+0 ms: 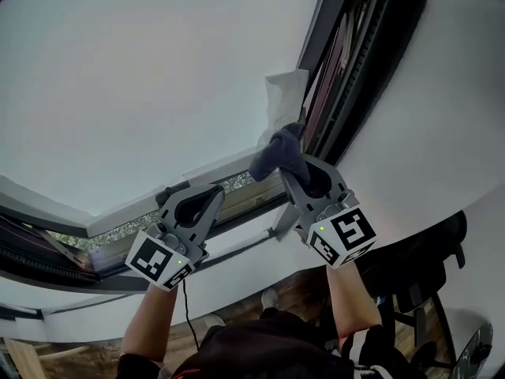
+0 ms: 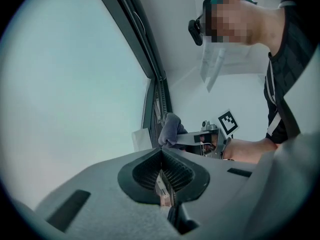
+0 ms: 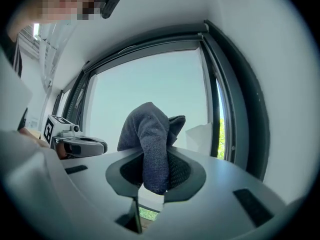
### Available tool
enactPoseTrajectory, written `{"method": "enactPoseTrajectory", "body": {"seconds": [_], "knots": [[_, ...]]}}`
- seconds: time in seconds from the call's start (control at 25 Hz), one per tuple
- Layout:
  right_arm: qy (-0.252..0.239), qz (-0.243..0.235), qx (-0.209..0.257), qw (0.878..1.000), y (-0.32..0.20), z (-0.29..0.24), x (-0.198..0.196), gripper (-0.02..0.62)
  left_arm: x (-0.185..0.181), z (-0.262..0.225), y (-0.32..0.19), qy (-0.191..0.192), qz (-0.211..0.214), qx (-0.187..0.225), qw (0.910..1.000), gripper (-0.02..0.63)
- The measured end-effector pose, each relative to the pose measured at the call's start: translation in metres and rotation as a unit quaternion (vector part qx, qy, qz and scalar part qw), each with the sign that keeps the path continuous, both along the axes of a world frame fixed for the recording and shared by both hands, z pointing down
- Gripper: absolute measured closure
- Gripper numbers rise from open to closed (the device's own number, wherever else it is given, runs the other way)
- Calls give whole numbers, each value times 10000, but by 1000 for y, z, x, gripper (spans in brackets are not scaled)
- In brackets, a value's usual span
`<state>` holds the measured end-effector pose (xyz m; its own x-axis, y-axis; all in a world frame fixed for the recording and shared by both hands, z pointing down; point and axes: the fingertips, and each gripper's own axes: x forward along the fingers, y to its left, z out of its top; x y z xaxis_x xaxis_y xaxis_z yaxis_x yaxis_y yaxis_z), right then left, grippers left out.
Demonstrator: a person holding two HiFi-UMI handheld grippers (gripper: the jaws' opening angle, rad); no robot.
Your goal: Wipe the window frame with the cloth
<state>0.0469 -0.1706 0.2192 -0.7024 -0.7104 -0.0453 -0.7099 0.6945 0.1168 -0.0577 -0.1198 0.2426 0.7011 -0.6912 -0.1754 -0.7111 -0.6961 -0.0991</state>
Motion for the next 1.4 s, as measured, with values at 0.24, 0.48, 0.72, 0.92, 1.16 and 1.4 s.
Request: {"method": "enactPoseTrajectory", "body": {"seconds": [0.24,0.48,0.72,0.92,1.16,1.4], "knots": [[-160,429,316,9985,-16,-35,35,535,34,-27,-15,-71,250,255,9993,586],[-366,858,591,9939,-34,-70,71,535,66,-43,-30,-141,468,390,9980,586],[-422,1091,871,9893,-37,-105,88,535,87,-58,-32,-129,651,385,9971,586],[-543,1336,1018,9843,-43,-132,104,534,103,-72,-33,-149,840,561,9948,586],[-590,1518,1106,9804,-47,-156,110,534,114,-83,-32,-170,979,712,9925,586],[-652,1727,1062,9771,-57,-169,118,534,109,-87,-31,-91,999,741,9922,586]]}}
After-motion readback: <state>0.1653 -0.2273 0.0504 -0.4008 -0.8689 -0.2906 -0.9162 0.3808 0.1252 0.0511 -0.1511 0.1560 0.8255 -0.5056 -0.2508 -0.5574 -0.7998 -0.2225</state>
